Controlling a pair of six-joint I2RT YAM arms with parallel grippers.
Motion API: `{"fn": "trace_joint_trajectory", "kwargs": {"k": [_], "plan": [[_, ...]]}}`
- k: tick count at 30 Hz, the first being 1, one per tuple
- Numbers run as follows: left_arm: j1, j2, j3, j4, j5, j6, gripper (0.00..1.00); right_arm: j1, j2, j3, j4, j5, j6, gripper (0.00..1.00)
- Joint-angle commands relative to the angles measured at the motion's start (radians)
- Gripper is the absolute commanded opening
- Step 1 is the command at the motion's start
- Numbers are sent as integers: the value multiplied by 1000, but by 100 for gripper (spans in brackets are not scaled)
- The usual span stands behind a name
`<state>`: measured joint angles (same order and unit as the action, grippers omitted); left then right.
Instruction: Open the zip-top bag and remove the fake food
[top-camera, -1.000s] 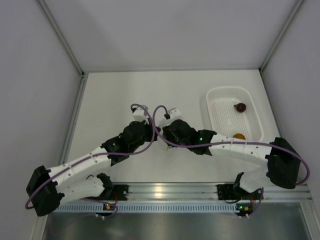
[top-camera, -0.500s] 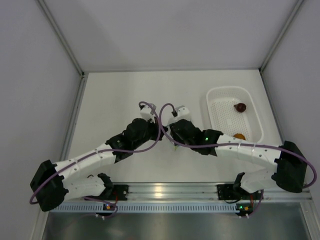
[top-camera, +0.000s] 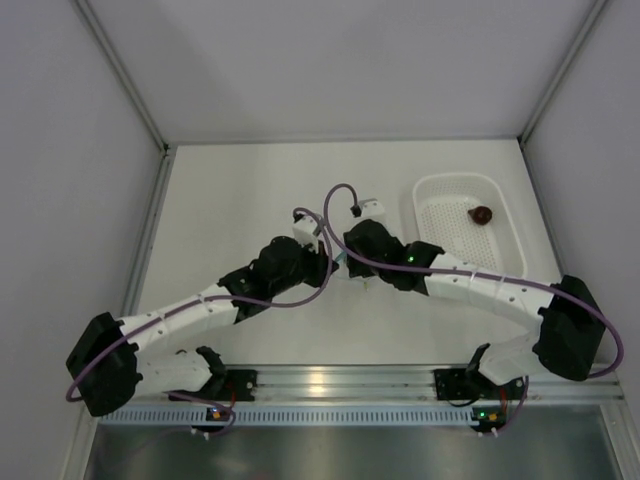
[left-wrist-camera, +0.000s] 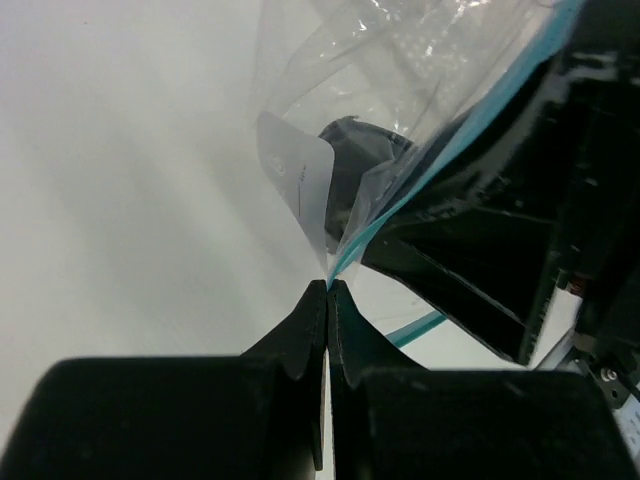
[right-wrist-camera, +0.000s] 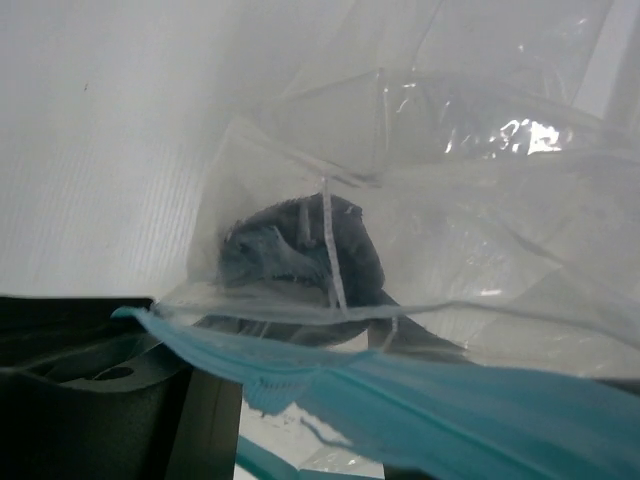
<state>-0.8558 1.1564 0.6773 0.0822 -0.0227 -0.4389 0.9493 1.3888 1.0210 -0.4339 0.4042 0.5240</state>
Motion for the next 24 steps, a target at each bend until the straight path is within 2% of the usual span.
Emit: {"fn": "trace_joint_trajectory", "kwargs": {"k": [1,8,12,18,24], "plan": [[6,20,42,-47,-98,9,0,28,-36,70,1,-5,-13,27],[6,40,79,-156,-313,-96,0,55,-79,64,-49,-53,-59,27],[8,42,77,-185,-399,-149,0,69,-137,27,-8,-140,-111,27],[8,75,100,-185,-333,-155,0,75,-243,-74,167,-215,-147,27],[8,95,102,-190,-341,-169,0,72,-333,-172,355,-189,-93,24]]}}
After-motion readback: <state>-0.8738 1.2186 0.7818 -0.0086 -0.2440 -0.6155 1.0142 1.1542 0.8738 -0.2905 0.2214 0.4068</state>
